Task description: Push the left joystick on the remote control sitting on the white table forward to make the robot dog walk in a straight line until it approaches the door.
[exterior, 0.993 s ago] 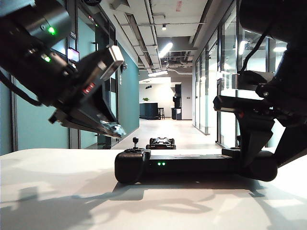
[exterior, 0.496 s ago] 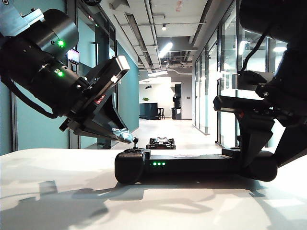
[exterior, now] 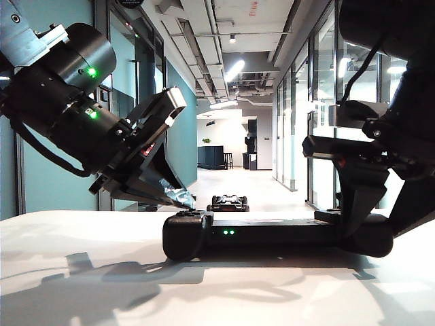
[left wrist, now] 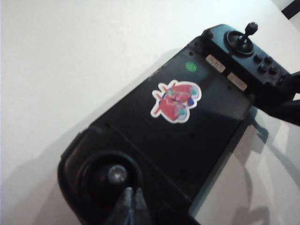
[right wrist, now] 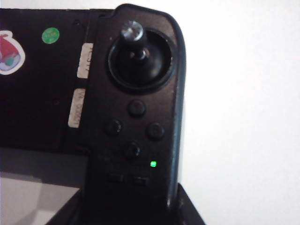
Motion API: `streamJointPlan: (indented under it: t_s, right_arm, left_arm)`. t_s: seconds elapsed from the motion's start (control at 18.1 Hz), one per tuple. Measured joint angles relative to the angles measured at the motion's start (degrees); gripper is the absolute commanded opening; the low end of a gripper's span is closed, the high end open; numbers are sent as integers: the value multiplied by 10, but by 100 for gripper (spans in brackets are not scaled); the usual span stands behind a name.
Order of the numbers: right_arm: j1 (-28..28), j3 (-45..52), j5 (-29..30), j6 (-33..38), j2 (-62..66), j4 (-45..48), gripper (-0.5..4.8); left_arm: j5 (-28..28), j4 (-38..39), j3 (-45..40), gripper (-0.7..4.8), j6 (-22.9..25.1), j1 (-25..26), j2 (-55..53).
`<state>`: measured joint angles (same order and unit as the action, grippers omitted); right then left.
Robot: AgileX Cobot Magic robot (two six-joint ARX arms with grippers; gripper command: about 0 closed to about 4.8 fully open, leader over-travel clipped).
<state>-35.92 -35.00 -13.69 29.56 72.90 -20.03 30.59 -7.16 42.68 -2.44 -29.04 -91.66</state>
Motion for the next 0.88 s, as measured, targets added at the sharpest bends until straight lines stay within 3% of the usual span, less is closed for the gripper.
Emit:
streamJointPlan:
  t_s: [0.33,0.61,0.88]
  right_arm:
    - [0,0,0,0,0,0,166]
    - [0,0,0,0,0,0,166]
    - [0,0,0,0,0,0,166]
  left_arm:
    - [0,-19,0,-6,-21,0,0]
    - [9,-27,0,-5,-24,-33,-19]
    - [-12,-31,1,-6,-23,-39,-19]
